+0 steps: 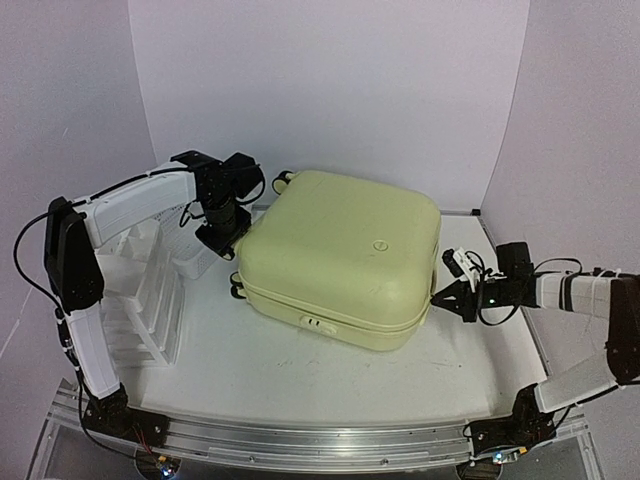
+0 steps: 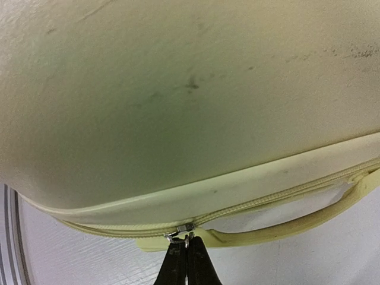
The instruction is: Open, take out, and arrange the luggage
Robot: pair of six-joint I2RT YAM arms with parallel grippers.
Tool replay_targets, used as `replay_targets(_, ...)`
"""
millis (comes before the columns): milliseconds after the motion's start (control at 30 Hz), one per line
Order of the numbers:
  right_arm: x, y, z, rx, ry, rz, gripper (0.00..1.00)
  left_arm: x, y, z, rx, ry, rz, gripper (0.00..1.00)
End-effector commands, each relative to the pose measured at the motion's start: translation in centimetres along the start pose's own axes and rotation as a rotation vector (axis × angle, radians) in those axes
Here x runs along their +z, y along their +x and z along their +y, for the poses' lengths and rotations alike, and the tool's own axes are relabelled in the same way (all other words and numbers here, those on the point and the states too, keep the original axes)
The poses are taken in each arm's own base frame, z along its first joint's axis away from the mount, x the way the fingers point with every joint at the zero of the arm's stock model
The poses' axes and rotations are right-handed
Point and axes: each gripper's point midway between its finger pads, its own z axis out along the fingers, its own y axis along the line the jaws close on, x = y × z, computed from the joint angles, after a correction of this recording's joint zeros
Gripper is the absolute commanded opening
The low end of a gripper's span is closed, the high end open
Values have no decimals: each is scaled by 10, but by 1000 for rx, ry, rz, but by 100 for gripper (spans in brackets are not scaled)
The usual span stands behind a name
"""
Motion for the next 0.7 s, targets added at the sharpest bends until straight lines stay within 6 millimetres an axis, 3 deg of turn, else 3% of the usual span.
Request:
replay_targets(0,-16,-32,-65,-127,168,-31,0,4,-29,26,363,-108,-146,4)
replay_targets(100,-19,-32,-97,-147,215,-9,0,2,-28,22,407,-92,-149,5)
replay_targets(333,-36,-53,-165,-153,255,-73,0,3,-29,15,507,-53,-161,5)
replay_targets(467,-36,-45,-195,-251,256,-61,0,10,-23,4,588,-33,-146,5)
replay_targets(533,-38,-38,-219,-271,269,-59,0,13,-20,-1,626,-28,-142,5)
replay_targets(667,-27,-54,-243,-375,195,-148,0,16,-21,-13,695,-3,-163,5)
